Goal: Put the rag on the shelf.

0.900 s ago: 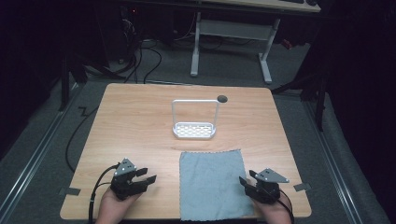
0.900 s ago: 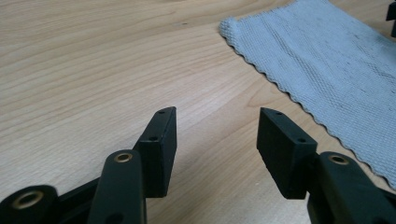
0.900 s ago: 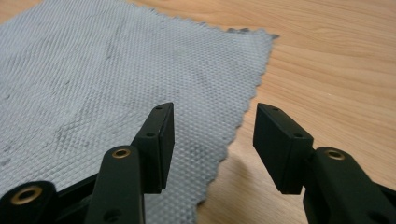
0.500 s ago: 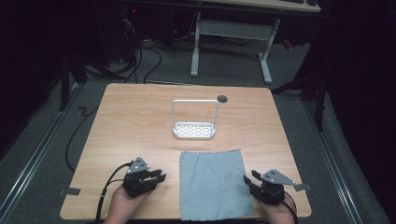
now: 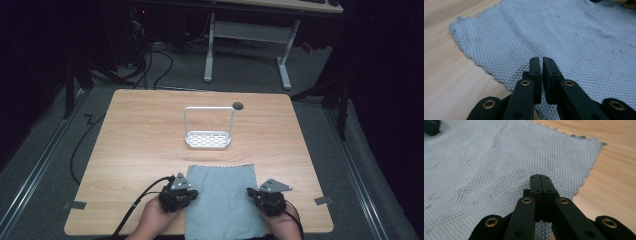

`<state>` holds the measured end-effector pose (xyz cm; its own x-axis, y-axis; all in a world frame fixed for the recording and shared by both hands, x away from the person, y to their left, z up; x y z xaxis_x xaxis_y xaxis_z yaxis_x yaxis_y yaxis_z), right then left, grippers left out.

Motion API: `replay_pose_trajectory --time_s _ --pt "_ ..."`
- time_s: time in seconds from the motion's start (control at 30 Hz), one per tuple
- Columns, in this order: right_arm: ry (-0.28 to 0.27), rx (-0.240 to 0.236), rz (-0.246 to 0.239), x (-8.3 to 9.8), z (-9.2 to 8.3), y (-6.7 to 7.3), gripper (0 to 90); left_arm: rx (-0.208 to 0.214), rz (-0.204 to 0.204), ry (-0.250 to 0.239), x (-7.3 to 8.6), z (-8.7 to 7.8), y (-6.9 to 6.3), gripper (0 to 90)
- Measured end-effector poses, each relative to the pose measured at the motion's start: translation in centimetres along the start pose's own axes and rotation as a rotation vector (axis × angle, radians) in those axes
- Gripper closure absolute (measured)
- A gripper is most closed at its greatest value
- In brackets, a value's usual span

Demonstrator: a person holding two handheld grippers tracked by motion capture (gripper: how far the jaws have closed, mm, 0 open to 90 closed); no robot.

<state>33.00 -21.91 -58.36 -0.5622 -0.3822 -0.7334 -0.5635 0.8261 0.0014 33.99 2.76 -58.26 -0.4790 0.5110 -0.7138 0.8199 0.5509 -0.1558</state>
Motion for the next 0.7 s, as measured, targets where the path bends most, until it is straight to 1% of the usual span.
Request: replay_pose_trajectory --time_s 0.03,0.07,0.1,0.13,0.17,0.2,0.23,0.27,0.3,0.33,0.4,0.43,0.47,0.5,0.53,0.57,0.6,0.63,0.7 --pt "-0.004 -0.025 -0.019 0.0 0.0 1.0 89.4 -0.006 -0.017 -0.002 0.8 -0.9 0.3 85.7" --pt "-0.002 -0.052 -0.042 0.0 0.0 2.1 85.7 -0.007 -0.031 -0.007 1.3 -1.5 0.4 83.9" --pt "-0.016 -0.063 -0.072 -0.2 0.0 3.1 79.6 -0.006 -0.055 -0.016 1.9 -2.1 0.6 77.9" --pt "-0.016 -0.063 -0.072 -0.2 0.0 3.1 79.6 -0.013 -0.078 -0.022 2.2 -2.6 0.9 77.9" --pt "-0.037 -0.059 -0.085 -0.5 -0.3 3.2 77.2 -0.034 -0.09 -0.037 2.3 -3.1 1.4 73.2" --pt "-0.088 -0.03 -0.084 -1.3 -1.0 2.7 74.6 -0.067 -0.132 -0.111 1.5 -4.2 2.7 68.1" --pt "-0.104 -0.019 -0.074 -1.4 -1.2 2.2 73.5 -0.091 -0.155 -0.142 1.0 -4.5 3.6 64.9" --pt "-0.115 -0.003 -0.062 -1.5 -1.4 1.7 72.0 -0.091 -0.155 -0.142 1.0 -4.5 3.6 61.8" --pt "-0.118 0.011 -0.057 -1.4 -1.4 1.2 71.0 -0.116 -0.167 -0.149 0.6 -4.5 4.5 59.4" --pt "-0.118 0.011 -0.057 -1.4 -1.4 1.2 71.0 -0.133 -0.183 -0.147 0.2 -4.1 5.4 59.4" --pt "-0.109 0.03 -0.038 -1.0 -1.4 0.3 70.0 -0.168 -0.211 -0.125 -0.5 -3.2 7.1 56.9" --pt "-0.101 0.044 -0.017 -0.7 -1.2 -0.3 69.9 -0.202 -0.21 -0.085 -0.9 -2.0 8.2 56.7" --pt "-0.101 0.044 -0.017 -0.7 -1.2 -0.3 69.9 -0.202 -0.21 -0.085 -0.9 -2.0 8.2 56.7" --pt "-0.1 0.049 -0.007 -0.7 -1.2 -0.5 70.0 -0.209 -0.212 -0.063 -0.9 -1.3 8.3 56.7" --pt "-0.1 0.05 0.0 -0.6 -1.2 -0.7 69.8 -0.21 -0.196 -0.061 -1.0 -0.7 8.2 56.7" --pt "-0.1 0.045 0.015 -0.6 -1.2 -0.7 68.0 -0.227 -0.177 -0.059 -1.1 -0.6 8.2 57.6" --pt "-0.107 0.037 0.022 -0.7 -1.3 -0.7 66.2 -0.242 -0.155 -0.055 -1.1 -0.5 8.0 60.1" --pt "-0.112 0.032 0.035 -0.9 -1.2 -0.6 65.5 -0.236 -0.148 -0.054 -1.1 -0.4 7.7 66.1" --pt "-0.111 0.017 0.046 -1.7 -0.8 -0.4 62.4 -0.221 -0.152 -0.06 -1.2 -0.2 7.3 73.6"
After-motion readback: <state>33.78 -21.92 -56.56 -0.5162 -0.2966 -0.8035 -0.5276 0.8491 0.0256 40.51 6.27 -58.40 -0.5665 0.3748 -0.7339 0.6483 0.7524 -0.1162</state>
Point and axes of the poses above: each handheld gripper's, and its own axes: z roughly forward along the jaws, x roughly out of its underside, y roughly to its left, the point moved 8 cm from there along z, roughly forward along the jaws
